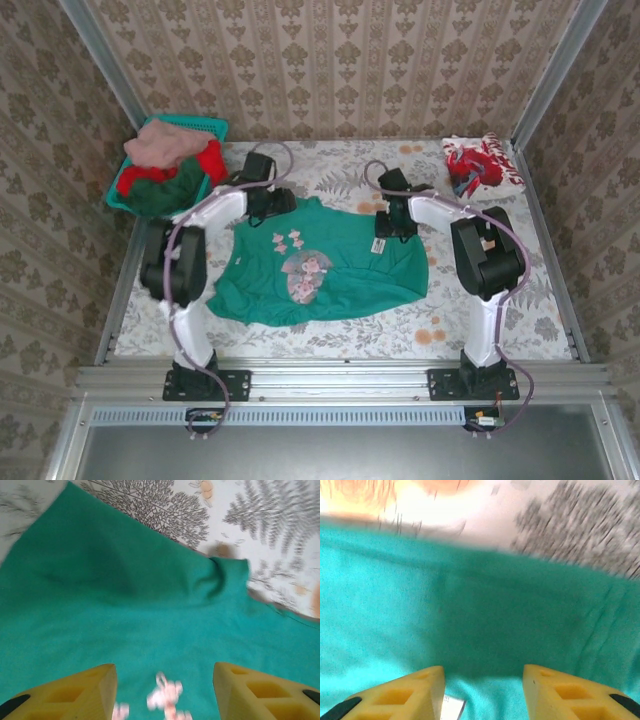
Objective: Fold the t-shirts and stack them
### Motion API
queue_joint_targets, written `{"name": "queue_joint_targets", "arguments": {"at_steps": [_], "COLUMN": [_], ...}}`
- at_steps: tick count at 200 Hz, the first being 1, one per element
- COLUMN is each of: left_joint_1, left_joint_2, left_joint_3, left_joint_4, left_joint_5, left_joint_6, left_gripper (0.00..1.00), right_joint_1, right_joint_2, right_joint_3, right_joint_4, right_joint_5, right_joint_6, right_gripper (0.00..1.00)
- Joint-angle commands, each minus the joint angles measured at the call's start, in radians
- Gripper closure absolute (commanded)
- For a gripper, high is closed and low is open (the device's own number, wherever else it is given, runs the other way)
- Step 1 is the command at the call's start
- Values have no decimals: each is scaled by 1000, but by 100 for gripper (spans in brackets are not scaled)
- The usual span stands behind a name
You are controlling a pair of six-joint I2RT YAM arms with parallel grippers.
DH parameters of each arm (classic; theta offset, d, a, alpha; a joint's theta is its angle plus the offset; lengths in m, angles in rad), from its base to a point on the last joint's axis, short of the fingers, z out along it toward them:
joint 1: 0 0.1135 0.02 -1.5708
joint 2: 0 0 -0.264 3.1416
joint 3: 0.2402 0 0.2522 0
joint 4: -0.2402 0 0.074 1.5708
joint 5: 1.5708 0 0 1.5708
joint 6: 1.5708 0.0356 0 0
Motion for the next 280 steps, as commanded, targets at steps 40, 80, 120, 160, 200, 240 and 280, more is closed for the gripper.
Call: {"name": "queue_joint_targets", "arguments": {"at_steps": [40,80,120,160,200,240,280], "left_joint_1": [39,91,152,174,124,56,66], "left_joint_2": [431,606,670,459,124,-61,62], "left_joint_3": [517,803,1039,920,491,102,67], "left_joint_4": [-202,-302,-392,-361,-205,-40,0], "left_joint_5": [92,102,92,76,60,53,88], "left_joint_6": [82,86,63,74,104,133,80], "left_gripper": [47,47,46,17,9,7,10], "right_joint_1": [-57,-113,-132,-72,105,268,308], "right_joint_2": [230,381,531,441,13,-93,3], "right_joint_3": [325,609,1038,1159,392,102,103], "right_joint_4": [-219,-296,-354,-556,-176,-46,1], "right_joint_5": [-22,-59,-126,-77,-85,-60,-25], "right_joint_6": [-1,-45,-126,-146,-93,-66,-38], "right_gripper": [54,54,53,48,46,47,52]}}
